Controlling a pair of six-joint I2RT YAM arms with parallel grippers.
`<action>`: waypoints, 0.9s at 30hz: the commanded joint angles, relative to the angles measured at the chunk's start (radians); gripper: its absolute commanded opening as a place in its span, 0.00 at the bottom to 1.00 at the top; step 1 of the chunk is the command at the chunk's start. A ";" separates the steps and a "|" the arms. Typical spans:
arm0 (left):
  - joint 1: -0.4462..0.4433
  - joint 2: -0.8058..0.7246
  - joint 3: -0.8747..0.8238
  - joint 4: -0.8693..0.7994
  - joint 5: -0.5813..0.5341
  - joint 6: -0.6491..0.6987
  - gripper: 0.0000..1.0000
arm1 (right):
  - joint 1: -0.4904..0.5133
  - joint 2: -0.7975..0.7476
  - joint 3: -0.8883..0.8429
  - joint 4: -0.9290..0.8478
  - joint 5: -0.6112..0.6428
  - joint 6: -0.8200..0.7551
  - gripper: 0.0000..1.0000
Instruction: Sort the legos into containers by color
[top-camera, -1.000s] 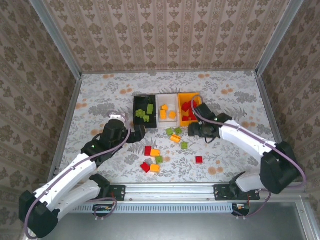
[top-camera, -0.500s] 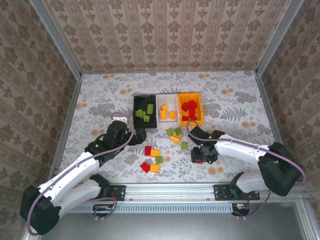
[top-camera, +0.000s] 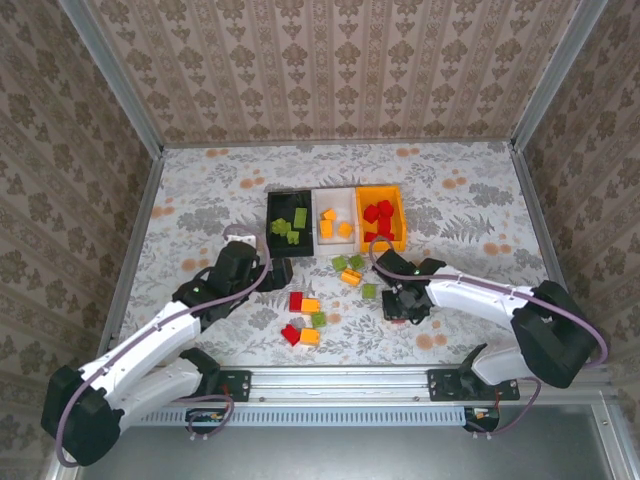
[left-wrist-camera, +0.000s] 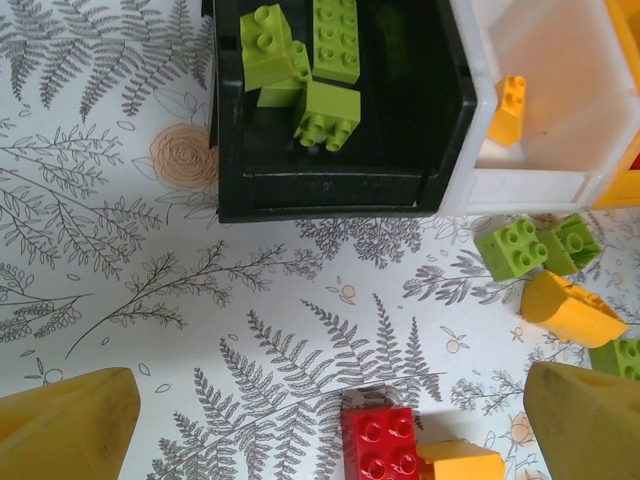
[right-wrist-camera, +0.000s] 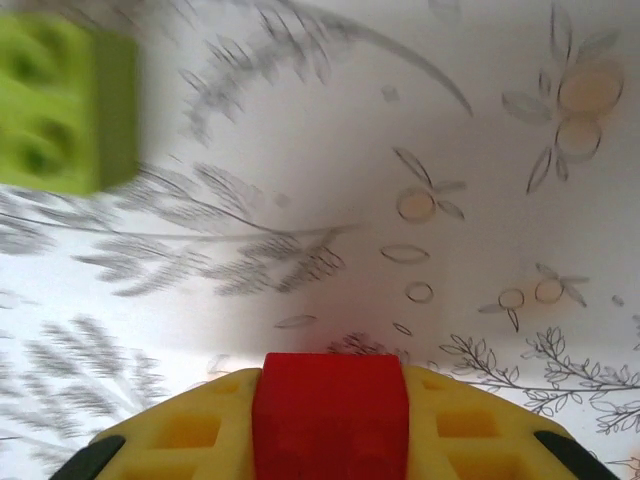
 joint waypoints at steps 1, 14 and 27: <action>0.000 0.019 0.029 -0.043 -0.003 0.007 1.00 | -0.040 -0.050 0.131 0.003 0.065 -0.044 0.26; -0.038 0.091 0.048 -0.075 0.046 0.041 1.00 | -0.265 0.418 0.637 0.159 0.176 -0.070 0.29; -0.127 0.236 0.120 -0.118 0.084 0.108 0.96 | -0.265 0.440 0.690 0.163 0.141 -0.070 0.69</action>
